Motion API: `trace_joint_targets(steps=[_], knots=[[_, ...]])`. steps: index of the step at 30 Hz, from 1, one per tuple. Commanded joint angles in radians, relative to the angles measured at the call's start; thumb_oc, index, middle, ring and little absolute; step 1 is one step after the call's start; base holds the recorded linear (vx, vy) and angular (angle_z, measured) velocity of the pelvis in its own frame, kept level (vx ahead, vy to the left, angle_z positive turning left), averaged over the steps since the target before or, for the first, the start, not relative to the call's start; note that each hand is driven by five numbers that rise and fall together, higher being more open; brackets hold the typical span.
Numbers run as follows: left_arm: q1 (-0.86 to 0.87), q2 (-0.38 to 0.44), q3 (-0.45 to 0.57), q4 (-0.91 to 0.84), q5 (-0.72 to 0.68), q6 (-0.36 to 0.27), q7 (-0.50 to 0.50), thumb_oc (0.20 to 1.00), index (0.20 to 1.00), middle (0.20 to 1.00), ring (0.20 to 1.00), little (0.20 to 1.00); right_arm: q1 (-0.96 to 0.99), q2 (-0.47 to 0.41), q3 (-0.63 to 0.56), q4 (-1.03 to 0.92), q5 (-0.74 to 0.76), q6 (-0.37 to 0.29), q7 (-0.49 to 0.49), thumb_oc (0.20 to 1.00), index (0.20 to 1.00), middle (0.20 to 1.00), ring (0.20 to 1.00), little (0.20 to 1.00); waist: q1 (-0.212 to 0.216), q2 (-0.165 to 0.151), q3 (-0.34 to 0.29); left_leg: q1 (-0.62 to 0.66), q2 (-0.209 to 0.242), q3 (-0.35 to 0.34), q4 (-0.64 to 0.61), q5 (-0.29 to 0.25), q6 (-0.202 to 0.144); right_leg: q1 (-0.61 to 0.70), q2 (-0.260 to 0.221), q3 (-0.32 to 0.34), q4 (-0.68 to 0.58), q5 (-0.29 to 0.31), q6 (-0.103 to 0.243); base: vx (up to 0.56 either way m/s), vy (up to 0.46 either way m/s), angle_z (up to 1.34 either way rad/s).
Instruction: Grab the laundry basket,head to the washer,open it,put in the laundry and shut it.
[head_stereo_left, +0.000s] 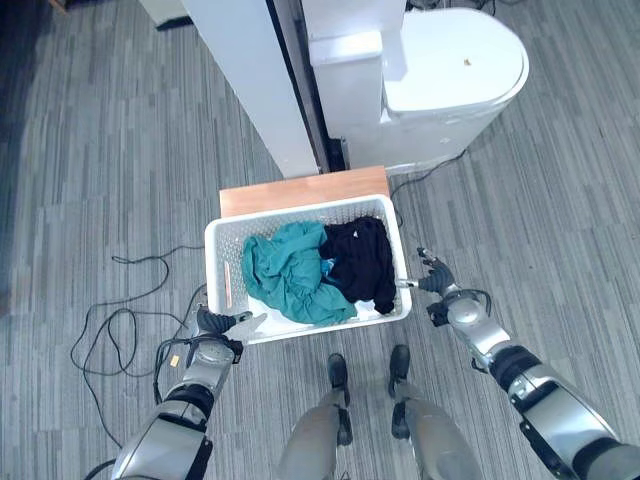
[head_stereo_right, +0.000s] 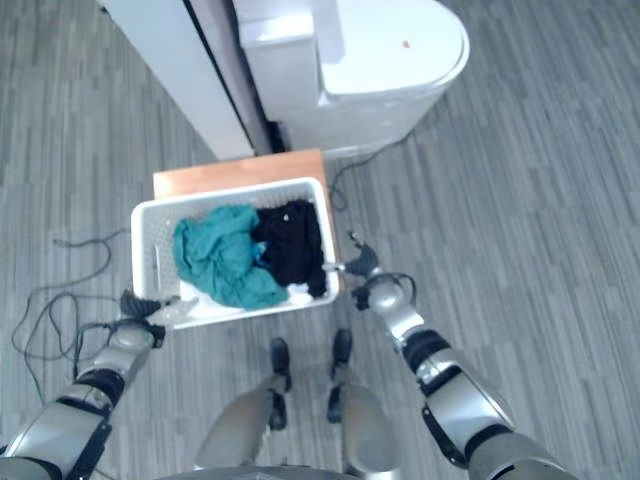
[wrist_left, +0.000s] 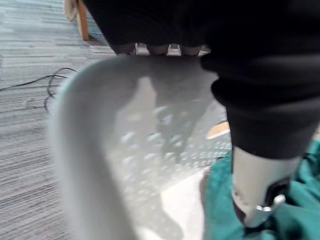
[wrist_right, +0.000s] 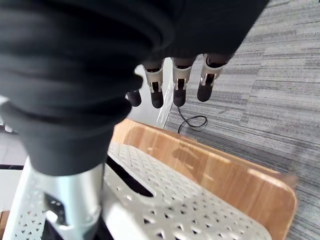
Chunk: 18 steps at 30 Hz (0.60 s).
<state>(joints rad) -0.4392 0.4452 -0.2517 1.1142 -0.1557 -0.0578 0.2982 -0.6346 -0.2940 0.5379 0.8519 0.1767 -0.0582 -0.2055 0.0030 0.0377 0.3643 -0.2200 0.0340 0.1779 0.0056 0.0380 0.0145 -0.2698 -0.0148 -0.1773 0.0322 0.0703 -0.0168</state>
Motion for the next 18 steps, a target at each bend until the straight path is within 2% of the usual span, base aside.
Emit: trace_joint_targets(steps=[1, 7, 10, 11, 12, 13, 17, 18], knots=[[0.003, -0.011, -0.044, -0.011, -0.030, -0.013, -0.017, 0.200, 0.200, 0.200, 0.200, 0.200, 0.011, 0.048, 0.021, 0.035, 0.026, 0.002, -0.020, 0.200, 0.200, 0.200, 0.200, 0.200, 0.016, -0.059, -0.009, -0.067, -0.019, -0.006, 0.044, -0.020, -0.035, 0.002, -0.077, 0.072, 0.111, -0.143, 0.120, 0.01, -0.010, 0.04], [0.091, -0.046, -0.018, -0.167, -0.067, -0.037, -0.024, 0.200, 0.200, 0.200, 0.200, 0.200, 0.115, 0.034, -0.022, -0.044, 0.055, -0.015, -0.015, 0.200, 0.200, 0.200, 0.200, 0.200, 0.015, -0.060, -0.014, -0.049, -0.019, -0.005, 0.053, -0.031, -0.037, 0.015, -0.074, 0.077, 0.112, -0.149, 0.119, -0.02, -0.041, 0.03], [0.155, -0.055, 0.004, -0.278, -0.070, -0.045, -0.032, 0.200, 0.200, 0.200, 0.200, 0.200, 0.200, 0.001, -0.064, -0.152, 0.035, -0.020, -0.011, 0.200, 0.200, 0.200, 0.200, 0.200, 0.009, -0.064, -0.030, -0.022, -0.014, -0.003, 0.049, -0.037, -0.038, 0.040, -0.072, 0.076, 0.101, -0.155, 0.117, -0.01, -0.085, 0.01], [0.197, -0.060, 0.019, -0.364, -0.067, -0.050, -0.036, 0.200, 0.200, 0.200, 0.200, 0.200, 0.253, -0.027, -0.093, -0.232, 0.004, -0.021, -0.011, 0.200, 0.200, 0.200, 0.200, 0.200, 0.003, -0.066, -0.044, 0.002, -0.011, -0.002, 0.044, -0.040, -0.039, 0.061, -0.068, 0.076, 0.095, -0.160, 0.115, 0.00, -0.101, -0.01], [0.197, -0.060, 0.019, -0.364, -0.066, -0.049, -0.036, 0.200, 0.200, 0.200, 0.200, 0.200, 0.253, -0.027, -0.094, -0.232, 0.004, -0.021, -0.011, 0.200, 0.200, 0.200, 0.200, 0.200, 0.004, -0.065, -0.047, -0.002, -0.010, -0.002, 0.043, -0.038, -0.040, 0.058, -0.068, 0.076, 0.093, -0.157, 0.114, -0.04, -0.155, -0.05], [0.236, -0.059, 0.028, -0.455, -0.057, -0.056, -0.045, 0.200, 0.200, 0.200, 0.200, 0.200, 0.299, -0.066, -0.128, -0.320, -0.030, -0.024, -0.011, 0.200, 0.200, 0.200, 0.200, 0.200, -0.006, -0.068, -0.052, 0.024, -0.006, 0.001, 0.041, -0.041, -0.043, 0.085, -0.063, 0.074, 0.087, -0.165, 0.111, -0.05, -0.112, -0.06], [0.343, -0.064, 0.041, -0.647, -0.054, -0.057, -0.098, 0.200, 0.200, 0.200, 0.200, 0.200, 0.447, -0.129, -0.230, -0.506, -0.081, -0.030, 0.002, 0.200, 0.200, 0.200, 0.200, 0.200, -0.039, -0.066, -0.072, 0.064, 0.011, 0.005, 0.046, -0.037, -0.057, 0.139, -0.042, 0.088, 0.062, -0.181, 0.094, -0.09, -0.138, -0.04], [0.343, -0.063, 0.041, -0.647, -0.054, -0.057, -0.098, 0.200, 0.200, 0.200, 0.200, 0.200, 0.448, -0.129, -0.231, -0.507, -0.081, -0.029, 0.002, 0.200, 0.200, 0.200, 0.200, 0.200, -0.038, -0.066, -0.075, 0.061, 0.012, 0.005, 0.045, -0.034, -0.057, 0.137, -0.041, 0.088, 0.060, -0.178, 0.094, -0.08, -0.106, -0.05]])
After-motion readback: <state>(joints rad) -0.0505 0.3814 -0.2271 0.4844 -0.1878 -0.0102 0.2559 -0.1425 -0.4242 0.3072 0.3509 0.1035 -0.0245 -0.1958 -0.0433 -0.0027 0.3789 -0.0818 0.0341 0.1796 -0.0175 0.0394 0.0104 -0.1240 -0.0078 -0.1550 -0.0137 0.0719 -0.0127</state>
